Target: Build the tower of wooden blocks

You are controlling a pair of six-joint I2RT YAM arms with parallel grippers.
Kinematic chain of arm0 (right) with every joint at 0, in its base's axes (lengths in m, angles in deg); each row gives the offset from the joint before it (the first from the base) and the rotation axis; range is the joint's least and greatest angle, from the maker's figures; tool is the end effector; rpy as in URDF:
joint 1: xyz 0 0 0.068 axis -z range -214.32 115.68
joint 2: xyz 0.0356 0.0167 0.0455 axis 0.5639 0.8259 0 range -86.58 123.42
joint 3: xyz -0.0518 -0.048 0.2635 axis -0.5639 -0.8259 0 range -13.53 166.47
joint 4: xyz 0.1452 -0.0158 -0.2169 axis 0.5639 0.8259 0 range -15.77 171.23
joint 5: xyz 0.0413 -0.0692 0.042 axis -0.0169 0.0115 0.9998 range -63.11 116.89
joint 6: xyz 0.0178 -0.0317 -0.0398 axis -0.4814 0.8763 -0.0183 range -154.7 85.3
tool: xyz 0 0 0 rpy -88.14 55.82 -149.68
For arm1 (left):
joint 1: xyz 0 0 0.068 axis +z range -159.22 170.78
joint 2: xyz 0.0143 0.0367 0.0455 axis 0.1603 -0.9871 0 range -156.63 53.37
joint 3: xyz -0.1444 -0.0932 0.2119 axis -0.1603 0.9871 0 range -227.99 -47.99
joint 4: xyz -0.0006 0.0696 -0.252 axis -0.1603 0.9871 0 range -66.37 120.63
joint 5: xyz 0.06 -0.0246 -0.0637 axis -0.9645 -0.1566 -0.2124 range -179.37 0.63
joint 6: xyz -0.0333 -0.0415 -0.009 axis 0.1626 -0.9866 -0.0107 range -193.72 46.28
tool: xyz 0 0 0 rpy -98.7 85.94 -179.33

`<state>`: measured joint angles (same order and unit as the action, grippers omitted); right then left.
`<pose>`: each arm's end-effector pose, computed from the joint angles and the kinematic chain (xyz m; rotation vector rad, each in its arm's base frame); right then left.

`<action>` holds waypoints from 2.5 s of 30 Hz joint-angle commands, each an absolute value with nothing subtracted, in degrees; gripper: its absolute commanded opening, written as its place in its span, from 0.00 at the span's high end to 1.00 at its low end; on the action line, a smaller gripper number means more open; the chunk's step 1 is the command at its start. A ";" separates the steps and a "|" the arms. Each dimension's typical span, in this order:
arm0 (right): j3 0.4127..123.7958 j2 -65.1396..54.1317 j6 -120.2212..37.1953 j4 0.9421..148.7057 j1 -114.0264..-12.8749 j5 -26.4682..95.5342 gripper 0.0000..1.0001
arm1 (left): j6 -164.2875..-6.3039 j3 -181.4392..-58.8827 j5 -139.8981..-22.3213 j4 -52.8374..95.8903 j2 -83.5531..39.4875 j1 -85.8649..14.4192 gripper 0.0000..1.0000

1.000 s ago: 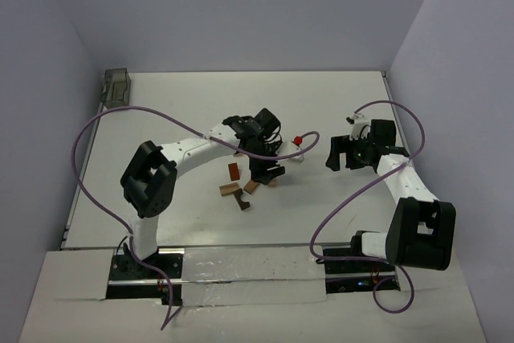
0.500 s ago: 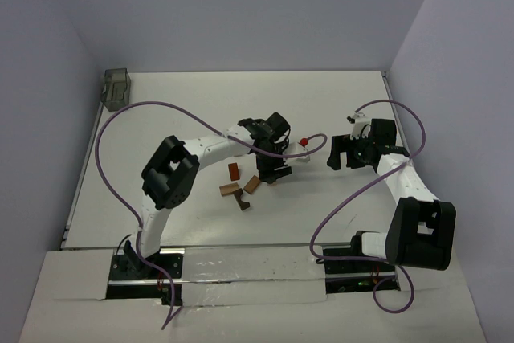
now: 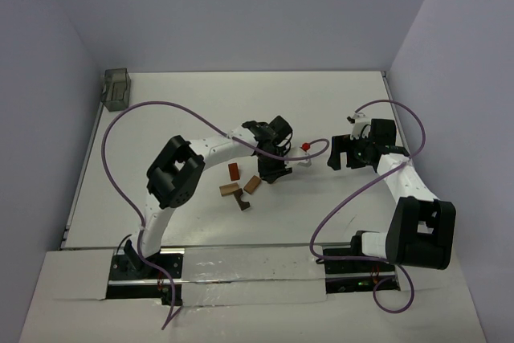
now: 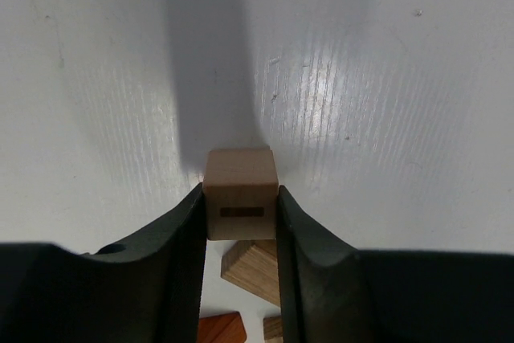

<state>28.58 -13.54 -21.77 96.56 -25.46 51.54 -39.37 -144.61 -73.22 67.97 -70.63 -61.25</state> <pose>0.2470 -0.0235 0.2063 -0.2604 2.4049 0.3663 0.2670 -0.3582 0.1702 1.9867 2.0218 -0.4675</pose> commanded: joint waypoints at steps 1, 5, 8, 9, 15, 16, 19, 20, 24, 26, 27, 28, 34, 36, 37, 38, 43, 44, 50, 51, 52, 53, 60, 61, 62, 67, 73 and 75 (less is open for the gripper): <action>30.95 -12.93 -21.51 94.98 -25.72 51.06 0.00 | -36.68 -145.85 -72.17 69.04 -70.78 -61.34 0.75; 30.94 -12.93 -21.52 94.97 -25.80 51.06 0.00 | -33.43 -146.67 -71.77 70.98 -70.74 -60.27 0.82; 30.85 -12.93 -21.60 94.97 -25.80 51.06 0.00 | -31.42 -149.11 -71.69 72.97 -71.17 -58.40 0.84; 30.85 -12.93 -21.55 95.02 -25.80 51.11 0.00 | -30.77 -150.57 -71.39 73.87 -71.38 -57.19 0.84; 30.85 -12.41 -21.19 95.26 -25.71 51.50 0.00 | -26.81 -157.08 -71.31 76.23 -73.50 -52.36 0.82; 30.85 -12.41 -21.22 95.23 -25.71 51.50 0.00 | -26.19 -157.60 -71.44 76.28 -73.81 -51.76 0.81; 30.77 -12.55 -21.16 95.32 -25.71 51.50 0.00 | -24.44 -160.51 -71.38 78.90 -75.35 -50.24 0.81; 30.77 -12.58 -21.11 95.32 -25.71 51.56 0.00 | -23.74 -161.45 -71.27 79.78 -76.17 -49.55 0.81; 30.77 -12.67 -20.90 95.40 -25.79 51.60 0.00 | -23.05 -161.25 -72.32 80.06 -76.88 -48.20 0.77; 30.77 -12.67 -20.90 95.32 -25.77 51.68 0.00 | -22.53 -160.75 -72.38 80.12 -76.94 -47.42 0.76; 30.77 -12.67 -20.90 95.32 -25.80 51.68 0.00 | -22.48 -160.57 -72.41 80.20 -76.97 -47.28 0.76; 30.80 -12.61 -20.93 95.35 -25.77 51.71 0.00 | -22.36 -160.37 -72.44 80.35 -77.06 -47.13 0.76; 30.82 -12.67 -21.16 95.47 -25.80 51.82 0.00 | -22.36 -159.15 -72.58 79.86 -77.32 -45.96 0.75; 30.77 -12.67 -21.16 95.50 -25.80 51.94 0.00 | -22.48 -158.91 -72.69 79.53 -77.41 -45.79 0.75; 30.77 -12.67 -21.16 95.54 -25.80 51.99 0.00 | -22.66 -158.96 -73.04 79.39 -77.55 -45.74 0.75; 30.77 -12.67 -21.17 95.58 -25.79 52.03 0.00 | -22.84 -159.00 -73.39 79.27 -77.68 -45.71 0.74; 30.85 -12.58 -21.25 95.58 -25.71 52.12 0.00 | -23.53 -158.30 -74.08 78.74 -77.85 -45.79 0.71; 30.77 -12.49 -21.17 95.59 -25.80 52.12 0.00 | -23.62 -158.04 -74.08 78.57 -77.50 -45.79 0.70; 30.90 -12.36 -21.12 95.59 -25.75 52.20 0.00 | -23.66 -156.69 -73.47 78.43 -76.58 -45.74 0.59; 30.94 -12.32 -21.09 95.59 -25.79 52.21 0.00 | -23.71 -156.33 -73.38 78.34 -76.41 -45.70 0.58; 30.94 -12.32 -21.18 95.64 -25.75 52.26 0.00 | -23.76 -156.05 -73.43 77.96 -76.18 -45.75 0.57; 30.94 -12.32 -21.23 95.67 -25.71 52.29 0.00 | -23.79 -155.79 -73.46 77.69 -75.98 -45.76 0.55; 30.94 -12.41 -21.25 95.67 -25.74 52.29 0.00 | -23.73 -155.33 -73.40 77.97 -75.88 -45.79 0.46; 30.98 -12.41 -21.29 95.67 -25.71 52.29 0.00 | -23.75 -155.31 -73.38 77.99 -75.66 -45.79 0.44; 31.03 -12.41 -21.34 95.67 -25.74 52.29 0.00 | -23.84 -155.31 -73.37 77.98 -75.38 -45.76 0.41; 31.03 -12.45 -21.47 95.63 -25.75 52.38 0.00 | -24.45 -156.27 -73.42 77.86 -74.24 -45.79 0.19; 31.02 -12.68 -21.60 95.67 -25.71 52.48 0.00 | -24.54 -161.43 -74.18 79.93 -71.81 -45.79 0.01; 30.94 -12.80 -21.56 95.67 -25.76 52.60 0.00 | -24.94 -163.50 -74.25 80.98 -69.79 -45.74 0.01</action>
